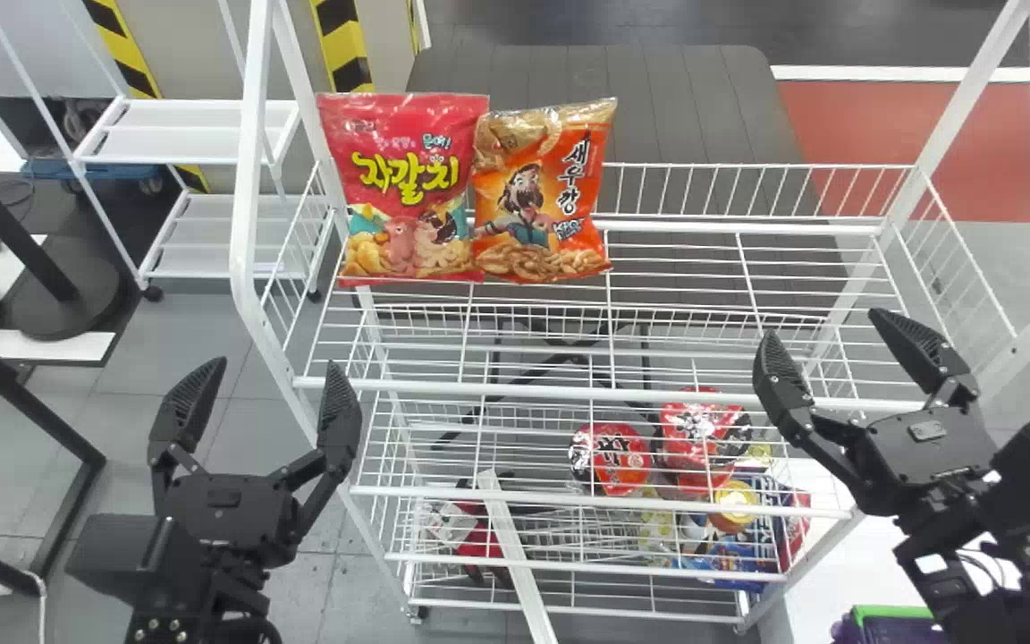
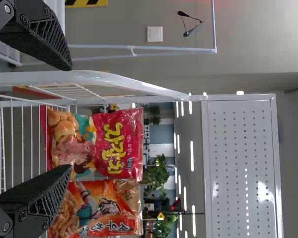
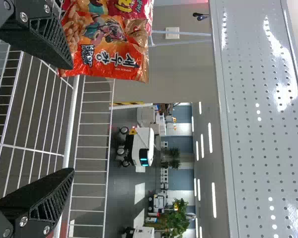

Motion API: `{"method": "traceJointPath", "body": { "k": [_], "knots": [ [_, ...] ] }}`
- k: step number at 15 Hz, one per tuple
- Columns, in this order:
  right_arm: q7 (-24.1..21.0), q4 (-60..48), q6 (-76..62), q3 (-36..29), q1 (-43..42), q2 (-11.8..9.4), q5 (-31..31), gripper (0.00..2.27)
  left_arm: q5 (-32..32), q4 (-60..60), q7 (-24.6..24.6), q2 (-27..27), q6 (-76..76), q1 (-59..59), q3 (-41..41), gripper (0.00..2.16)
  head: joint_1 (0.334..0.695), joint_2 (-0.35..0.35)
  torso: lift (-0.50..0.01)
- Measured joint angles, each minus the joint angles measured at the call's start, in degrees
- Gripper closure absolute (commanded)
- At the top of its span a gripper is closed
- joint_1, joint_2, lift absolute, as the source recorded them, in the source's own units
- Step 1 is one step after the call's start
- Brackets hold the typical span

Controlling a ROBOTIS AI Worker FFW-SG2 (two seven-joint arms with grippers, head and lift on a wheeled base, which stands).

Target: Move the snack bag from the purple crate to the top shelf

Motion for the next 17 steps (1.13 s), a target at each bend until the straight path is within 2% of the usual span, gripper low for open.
{"method": "traceJointPath", "body": {
  "k": [17],
  "knots": [
    [0.3, 0.4, -0.3, 0.3, 0.1, 0.0, -0.5, 0.07, 0.0, 0.1, 0.1, -0.2, 0.1, -0.1, -0.1, 0.12, 0.695, 0.055, 0.0]
  ]
}}
